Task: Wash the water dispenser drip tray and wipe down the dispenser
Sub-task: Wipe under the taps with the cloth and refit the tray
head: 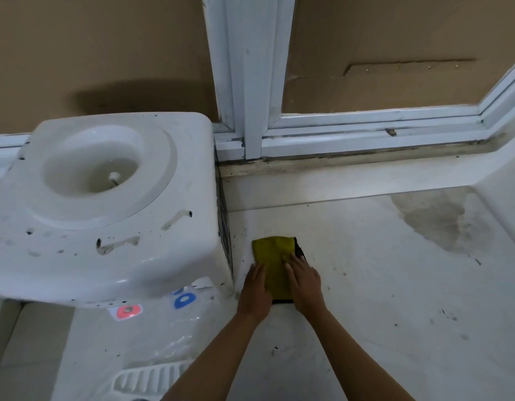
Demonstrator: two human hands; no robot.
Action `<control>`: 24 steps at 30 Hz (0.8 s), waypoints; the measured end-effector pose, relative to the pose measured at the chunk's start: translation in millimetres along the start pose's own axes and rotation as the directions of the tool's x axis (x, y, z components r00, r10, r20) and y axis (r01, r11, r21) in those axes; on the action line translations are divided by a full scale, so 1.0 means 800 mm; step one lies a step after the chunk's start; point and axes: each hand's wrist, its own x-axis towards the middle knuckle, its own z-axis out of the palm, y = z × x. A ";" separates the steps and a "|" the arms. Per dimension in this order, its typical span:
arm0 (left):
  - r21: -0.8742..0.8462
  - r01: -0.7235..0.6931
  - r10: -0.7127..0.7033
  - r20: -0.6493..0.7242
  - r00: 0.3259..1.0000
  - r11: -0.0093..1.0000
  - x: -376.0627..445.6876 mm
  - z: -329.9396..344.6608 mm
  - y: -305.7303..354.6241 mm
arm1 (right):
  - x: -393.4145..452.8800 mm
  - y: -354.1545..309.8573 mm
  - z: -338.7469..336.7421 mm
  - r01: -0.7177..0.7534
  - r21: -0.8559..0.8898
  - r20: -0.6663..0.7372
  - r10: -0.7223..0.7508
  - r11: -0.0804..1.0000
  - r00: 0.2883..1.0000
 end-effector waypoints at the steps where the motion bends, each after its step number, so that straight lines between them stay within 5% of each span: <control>1: -0.033 -0.027 0.027 -0.020 0.999 0.999 -0.005 -0.004 -0.005 | -0.007 -0.002 -0.002 0.010 0.021 -0.047 -0.009 1.000 0.999; 4: -0.102 -0.104 0.095 -0.089 0.991 0.989 -0.044 -0.017 -0.026 | -0.039 -0.011 -0.003 0.019 0.078 -0.195 -0.004 0.997 0.981; 8: -0.092 -0.171 0.144 -0.245 0.959 0.981 -0.113 -0.036 -0.069 | -0.091 -0.023 0.025 0.077 0.086 -0.180 -0.061 0.993 0.982; 15: -0.023 -0.131 0.100 -0.520 0.848 0.991 -0.212 -0.075 -0.157 | -0.180 -0.055 0.084 0.002 0.171 0.180 -0.033 0.985 0.983; 19: -0.103 0.130 -0.165 -0.683 0.712 0.986 -0.246 -0.100 -0.210 | -0.207 -0.081 0.100 -0.122 0.121 0.339 0.075 0.985 0.938; 24: -0.294 0.516 -0.592 -0.480 0.648 0.804 -0.261 -0.131 -0.243 | -0.216 -0.097 0.123 -0.274 0.218 0.268 0.212 0.937 0.940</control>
